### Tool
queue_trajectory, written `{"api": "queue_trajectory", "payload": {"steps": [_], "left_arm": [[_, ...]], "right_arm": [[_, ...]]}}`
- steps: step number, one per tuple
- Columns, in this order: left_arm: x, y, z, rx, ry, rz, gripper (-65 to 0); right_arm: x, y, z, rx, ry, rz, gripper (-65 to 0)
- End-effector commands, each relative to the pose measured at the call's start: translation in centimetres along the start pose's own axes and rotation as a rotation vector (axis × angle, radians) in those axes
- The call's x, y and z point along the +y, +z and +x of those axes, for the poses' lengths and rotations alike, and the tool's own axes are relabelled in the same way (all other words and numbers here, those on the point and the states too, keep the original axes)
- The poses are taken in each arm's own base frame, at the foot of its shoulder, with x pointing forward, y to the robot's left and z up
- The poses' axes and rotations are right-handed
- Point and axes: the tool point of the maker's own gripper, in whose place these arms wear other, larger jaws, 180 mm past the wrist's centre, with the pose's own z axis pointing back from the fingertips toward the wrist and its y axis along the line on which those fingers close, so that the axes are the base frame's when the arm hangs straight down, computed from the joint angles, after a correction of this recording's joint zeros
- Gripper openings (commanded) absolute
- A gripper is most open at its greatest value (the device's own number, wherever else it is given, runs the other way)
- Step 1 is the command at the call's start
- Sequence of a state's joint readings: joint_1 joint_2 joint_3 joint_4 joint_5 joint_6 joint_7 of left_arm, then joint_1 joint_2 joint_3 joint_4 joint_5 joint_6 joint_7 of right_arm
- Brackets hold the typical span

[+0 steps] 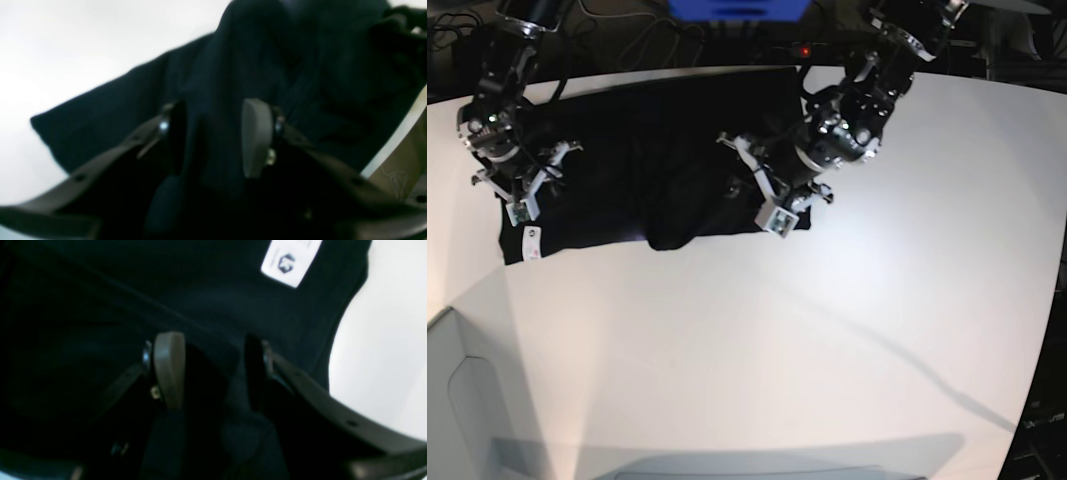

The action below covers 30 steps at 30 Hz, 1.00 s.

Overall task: Fold the T-shirt properly
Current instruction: 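Lift the end held by the left gripper and fold it toward the right gripper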

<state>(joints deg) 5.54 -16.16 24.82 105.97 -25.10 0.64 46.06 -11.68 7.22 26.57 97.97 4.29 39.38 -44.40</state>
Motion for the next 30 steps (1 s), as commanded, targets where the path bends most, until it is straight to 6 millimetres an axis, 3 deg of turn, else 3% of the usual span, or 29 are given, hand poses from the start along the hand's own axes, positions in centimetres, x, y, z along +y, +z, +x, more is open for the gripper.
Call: {"api": "queue_trajectory", "payload": {"steps": [1,6,8,19,25,28,30], "left_arm": [[-0.3,0.5,1.0,-0.038,-0.014,-0.016,-41.1],[-0.3,0.3,-1.2,0.034,-0.012,-0.017,-41.7],[-1.4,-0.1,-2.3,0.095,-0.034,-0.044,-41.7],[-12.0,-3.6,-3.8,0.202,-0.320,-0.304,-41.7],[-15.5,-3.9,-0.7,0.123,-0.330,-0.367,-41.7],[-15.8,-2.9,1.0,0.070,-0.336,-0.378,-41.7],[-14.8,-2.4,2.3,0.031,-0.311,-0.356,-41.7]], "right_arm": [[-0.3,0.4,1.1,-0.039,0.017,-0.004,-35.3],[-0.3,0.4,1.2,-0.040,0.016,-0.003,-35.3],[-0.3,0.4,1.2,-0.040,0.016,-0.003,-35.3],[-0.3,0.4,1.1,-0.040,0.017,-0.003,-35.3],[-0.6,0.6,1.3,-0.045,0.016,-0.013,-35.2],[-0.7,1.0,1.8,-0.061,0.024,-0.022,-35.2],[-0.8,1.4,2.4,-0.078,0.036,-0.032,-35.2]]}}
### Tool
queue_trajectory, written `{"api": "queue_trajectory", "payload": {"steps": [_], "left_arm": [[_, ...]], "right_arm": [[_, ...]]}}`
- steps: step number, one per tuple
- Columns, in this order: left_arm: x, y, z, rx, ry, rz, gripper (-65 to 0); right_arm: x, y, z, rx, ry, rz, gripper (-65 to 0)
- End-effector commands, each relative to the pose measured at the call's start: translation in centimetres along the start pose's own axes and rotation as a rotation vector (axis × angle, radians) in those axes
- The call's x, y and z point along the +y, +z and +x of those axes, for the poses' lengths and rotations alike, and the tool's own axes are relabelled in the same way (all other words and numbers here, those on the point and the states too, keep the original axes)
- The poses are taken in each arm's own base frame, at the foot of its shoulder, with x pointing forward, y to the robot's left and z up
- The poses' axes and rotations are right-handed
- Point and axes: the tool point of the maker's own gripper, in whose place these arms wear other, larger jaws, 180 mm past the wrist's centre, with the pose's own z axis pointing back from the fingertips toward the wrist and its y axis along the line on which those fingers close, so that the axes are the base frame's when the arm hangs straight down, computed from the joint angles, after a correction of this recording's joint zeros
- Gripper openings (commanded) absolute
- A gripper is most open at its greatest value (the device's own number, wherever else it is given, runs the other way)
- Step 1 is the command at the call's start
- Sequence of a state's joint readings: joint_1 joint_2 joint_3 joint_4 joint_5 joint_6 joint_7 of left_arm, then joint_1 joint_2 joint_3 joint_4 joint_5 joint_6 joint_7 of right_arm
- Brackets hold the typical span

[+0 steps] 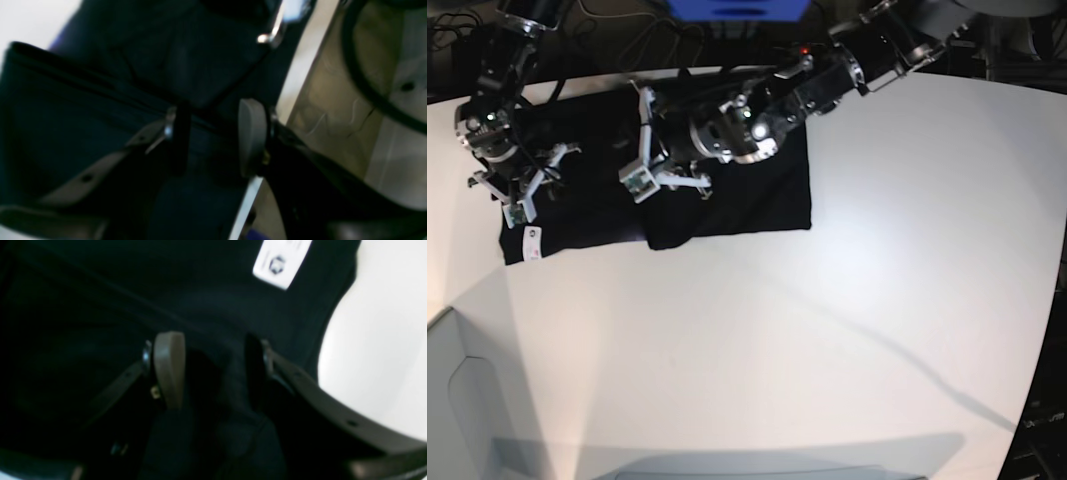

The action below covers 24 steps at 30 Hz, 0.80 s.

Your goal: Fold the T-shirt properly

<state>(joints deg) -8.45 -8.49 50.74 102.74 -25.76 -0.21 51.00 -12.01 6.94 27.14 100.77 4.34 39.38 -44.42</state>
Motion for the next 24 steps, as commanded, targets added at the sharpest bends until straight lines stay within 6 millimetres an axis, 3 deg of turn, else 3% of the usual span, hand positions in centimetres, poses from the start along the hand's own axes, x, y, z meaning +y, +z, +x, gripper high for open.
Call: {"api": "queue_trajectory", "payload": {"steps": [1,4,6,8,11,14,19,24], "left_arm": [[1.2,1.0,1.3,-0.054,0.004,0.030,-41.7],[5.6,3.7,0.5,-0.079,0.078,0.145,-41.7],[9.4,6.1,-1.2,-0.084,0.161,0.251,-41.7],[13.2,8.8,-3.7,-0.085,0.272,0.372,-41.7],[16.8,12.0,-7.5,-0.083,0.428,0.509,-41.6],[18.1,13.0,-9.7,-0.067,0.503,0.562,-41.6],[18.7,12.7,-12.1,-0.016,0.553,0.576,-41.6],[18.8,12.3,-12.7,-0.001,0.565,0.573,-41.6]], "right_arm": [[-0.6,0.7,1.8,-0.058,0.030,-0.015,-35.1],[-0.8,1.7,3.3,-0.097,0.056,-0.038,-33.1],[-1.0,2.2,4.1,-0.118,0.068,-0.050,-31.0],[-1.8,2.6,4.3,-0.129,0.060,-0.076,-29.8],[-3.3,2.9,4.8,-0.145,0.038,-0.114,-29.5],[-4.7,3.1,4.4,-0.140,0.006,-0.144,-29.5],[-6.6,1.9,1.4,-0.057,-0.030,-0.146,-29.4],[-8.6,1.1,-0.8,-0.007,-0.098,-0.157,-29.4]]}}
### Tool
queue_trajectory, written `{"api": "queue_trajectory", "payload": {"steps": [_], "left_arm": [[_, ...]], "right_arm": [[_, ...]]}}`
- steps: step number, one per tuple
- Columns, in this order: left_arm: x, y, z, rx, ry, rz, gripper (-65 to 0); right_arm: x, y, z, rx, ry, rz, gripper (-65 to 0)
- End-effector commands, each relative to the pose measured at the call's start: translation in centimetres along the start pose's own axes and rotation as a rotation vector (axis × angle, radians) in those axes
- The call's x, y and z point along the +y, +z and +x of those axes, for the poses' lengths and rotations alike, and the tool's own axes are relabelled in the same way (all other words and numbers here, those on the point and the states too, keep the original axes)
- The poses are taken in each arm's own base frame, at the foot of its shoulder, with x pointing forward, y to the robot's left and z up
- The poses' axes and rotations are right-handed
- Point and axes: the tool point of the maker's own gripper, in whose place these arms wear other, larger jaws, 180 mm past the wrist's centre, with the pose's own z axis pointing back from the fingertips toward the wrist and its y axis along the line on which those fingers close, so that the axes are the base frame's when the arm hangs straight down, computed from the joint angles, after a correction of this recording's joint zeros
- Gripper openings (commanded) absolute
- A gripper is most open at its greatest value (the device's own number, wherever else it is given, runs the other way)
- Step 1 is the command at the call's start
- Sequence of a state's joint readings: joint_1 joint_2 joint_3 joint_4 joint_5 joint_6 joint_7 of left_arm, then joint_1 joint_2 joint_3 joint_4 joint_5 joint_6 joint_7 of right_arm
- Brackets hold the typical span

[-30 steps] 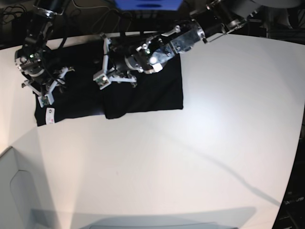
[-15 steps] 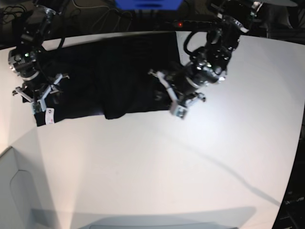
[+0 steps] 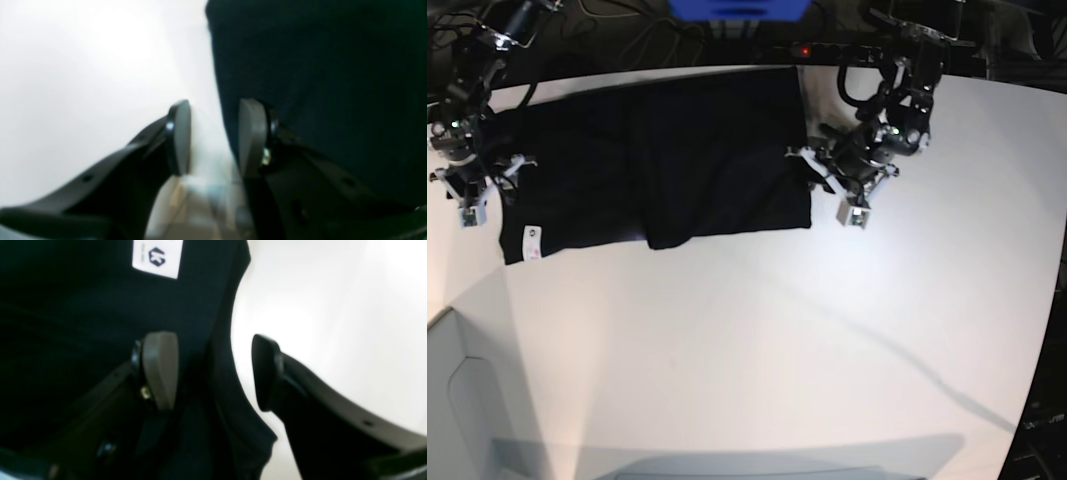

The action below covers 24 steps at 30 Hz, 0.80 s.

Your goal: Fold the T-shirt properly

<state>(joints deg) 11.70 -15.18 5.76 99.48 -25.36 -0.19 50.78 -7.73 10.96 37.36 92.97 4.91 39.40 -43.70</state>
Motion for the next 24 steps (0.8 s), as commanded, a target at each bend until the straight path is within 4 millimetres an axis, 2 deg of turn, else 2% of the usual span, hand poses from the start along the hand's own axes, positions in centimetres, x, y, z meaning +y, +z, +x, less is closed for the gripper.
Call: {"api": "queue_trajectory", "payload": {"steps": [1,7,12,17,19,24], "left_arm": [[-0.2,0.3,1.3,-0.041,-0.008,-0.009,-41.6],[-0.4,0.3,1.5,-0.048,0.000,-0.012,-41.6],[-0.3,0.3,1.5,-0.048,-0.003,-0.008,-41.6],[-0.2,0.3,1.5,-0.048,-0.005,-0.006,-41.6],[-0.2,0.3,1.6,-0.049,-0.004,-0.005,-41.6],[-0.2,0.3,1.6,-0.049,-0.004,-0.005,-41.6]], "right_arm": [[-1.2,0.3,1.1,-0.029,0.013,-0.021,-29.4],[-1.3,-0.7,-0.8,0.020,-0.020,0.001,-29.4],[-1.0,-2.1,-1.5,0.046,-0.065,0.027,-29.4],[-0.7,-2.3,-2.2,0.066,-0.070,0.038,-30.2],[-0.5,-2.4,-2.4,0.069,-0.073,0.042,-32.4],[-0.4,-2.4,-2.6,0.075,-0.074,0.043,-45.9]]}}
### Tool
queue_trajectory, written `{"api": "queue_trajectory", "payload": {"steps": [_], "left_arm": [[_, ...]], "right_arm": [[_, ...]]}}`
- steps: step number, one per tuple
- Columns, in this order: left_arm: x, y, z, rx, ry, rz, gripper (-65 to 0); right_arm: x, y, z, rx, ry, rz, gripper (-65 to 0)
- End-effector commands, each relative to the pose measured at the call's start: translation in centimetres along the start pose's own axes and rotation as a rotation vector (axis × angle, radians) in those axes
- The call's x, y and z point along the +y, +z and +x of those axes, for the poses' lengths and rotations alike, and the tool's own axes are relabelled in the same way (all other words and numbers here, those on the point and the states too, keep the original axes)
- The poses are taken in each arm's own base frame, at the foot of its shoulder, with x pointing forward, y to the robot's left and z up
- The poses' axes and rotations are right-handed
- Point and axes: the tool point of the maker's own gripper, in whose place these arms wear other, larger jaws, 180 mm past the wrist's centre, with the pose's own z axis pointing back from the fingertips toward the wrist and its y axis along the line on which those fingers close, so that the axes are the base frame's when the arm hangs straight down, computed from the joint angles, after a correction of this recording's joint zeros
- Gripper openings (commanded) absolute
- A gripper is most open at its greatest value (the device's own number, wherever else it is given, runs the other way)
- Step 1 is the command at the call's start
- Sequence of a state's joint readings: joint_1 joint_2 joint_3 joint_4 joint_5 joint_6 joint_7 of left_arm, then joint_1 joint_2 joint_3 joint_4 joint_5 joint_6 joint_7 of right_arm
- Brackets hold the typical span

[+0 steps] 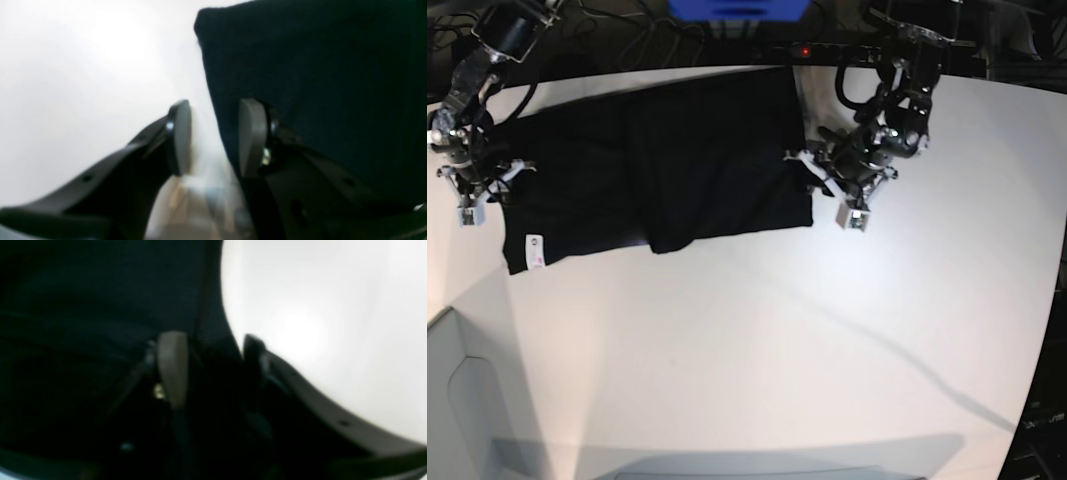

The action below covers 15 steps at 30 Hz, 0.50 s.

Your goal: Fold the T-shirt properly

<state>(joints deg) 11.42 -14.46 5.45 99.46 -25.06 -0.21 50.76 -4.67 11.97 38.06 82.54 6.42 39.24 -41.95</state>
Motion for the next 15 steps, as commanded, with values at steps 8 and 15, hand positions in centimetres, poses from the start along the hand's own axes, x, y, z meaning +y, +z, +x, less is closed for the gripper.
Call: {"api": "queue_trajectory", "payload": {"steps": [8,15], "left_arm": [[0.1,0.4,1.3,-0.040,-0.010,-0.001,-41.6],[1.7,1.1,2.4,-0.080,0.027,0.033,-41.6]], "right_arm": [[1.2,-0.7,-3.1,0.126,0.095,0.048,-65.0],[1.6,0.6,-0.6,0.047,0.136,0.023,-65.0]]}}
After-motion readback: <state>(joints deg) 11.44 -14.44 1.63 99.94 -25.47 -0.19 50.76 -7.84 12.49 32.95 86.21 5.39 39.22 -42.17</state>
